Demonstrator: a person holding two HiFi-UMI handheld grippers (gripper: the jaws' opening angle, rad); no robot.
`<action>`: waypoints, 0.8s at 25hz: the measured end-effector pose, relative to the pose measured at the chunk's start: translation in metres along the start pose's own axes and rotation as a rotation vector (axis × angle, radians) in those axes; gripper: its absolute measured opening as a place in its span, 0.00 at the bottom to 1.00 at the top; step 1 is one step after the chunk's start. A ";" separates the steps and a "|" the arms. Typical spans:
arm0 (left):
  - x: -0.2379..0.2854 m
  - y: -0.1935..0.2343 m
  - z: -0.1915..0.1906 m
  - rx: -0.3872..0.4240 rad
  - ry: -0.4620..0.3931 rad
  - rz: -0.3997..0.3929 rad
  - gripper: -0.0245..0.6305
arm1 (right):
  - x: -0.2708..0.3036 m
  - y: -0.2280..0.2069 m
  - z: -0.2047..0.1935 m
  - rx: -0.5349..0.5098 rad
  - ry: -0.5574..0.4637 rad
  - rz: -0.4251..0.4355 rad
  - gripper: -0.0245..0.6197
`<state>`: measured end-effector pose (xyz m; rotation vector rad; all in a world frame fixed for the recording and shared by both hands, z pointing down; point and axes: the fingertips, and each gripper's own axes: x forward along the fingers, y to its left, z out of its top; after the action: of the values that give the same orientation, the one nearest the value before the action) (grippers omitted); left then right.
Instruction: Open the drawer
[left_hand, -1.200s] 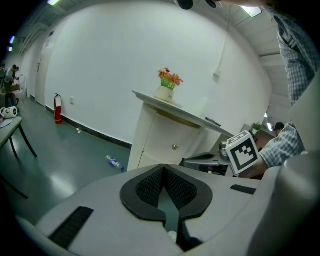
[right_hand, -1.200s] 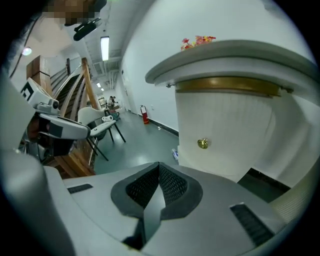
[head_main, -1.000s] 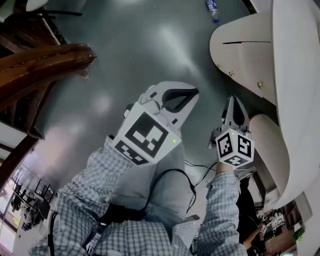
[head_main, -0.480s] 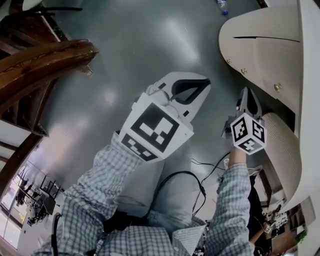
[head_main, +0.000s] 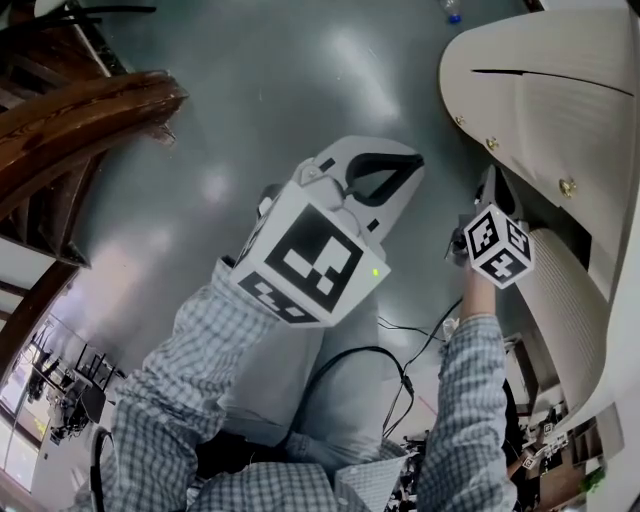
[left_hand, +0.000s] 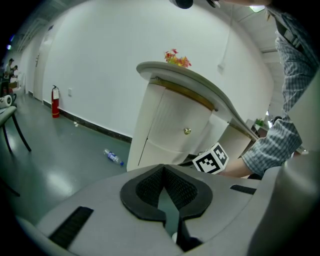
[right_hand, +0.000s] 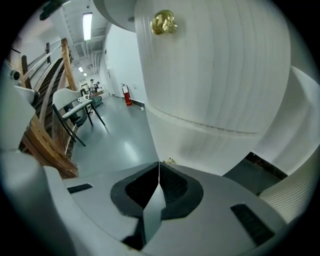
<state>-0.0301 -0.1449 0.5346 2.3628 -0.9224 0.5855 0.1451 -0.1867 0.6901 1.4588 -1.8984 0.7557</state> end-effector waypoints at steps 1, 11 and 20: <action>0.001 0.001 0.000 0.003 -0.002 0.000 0.04 | 0.005 -0.002 -0.002 0.011 -0.001 -0.001 0.05; 0.008 0.002 -0.004 -0.037 -0.009 0.000 0.04 | 0.049 -0.012 -0.017 0.036 0.059 -0.065 0.06; 0.015 -0.001 -0.006 -0.038 0.004 -0.015 0.04 | 0.051 -0.007 -0.014 0.087 0.049 -0.078 0.18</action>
<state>-0.0201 -0.1481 0.5473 2.3322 -0.9053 0.5610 0.1438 -0.2095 0.7387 1.5439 -1.7812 0.8384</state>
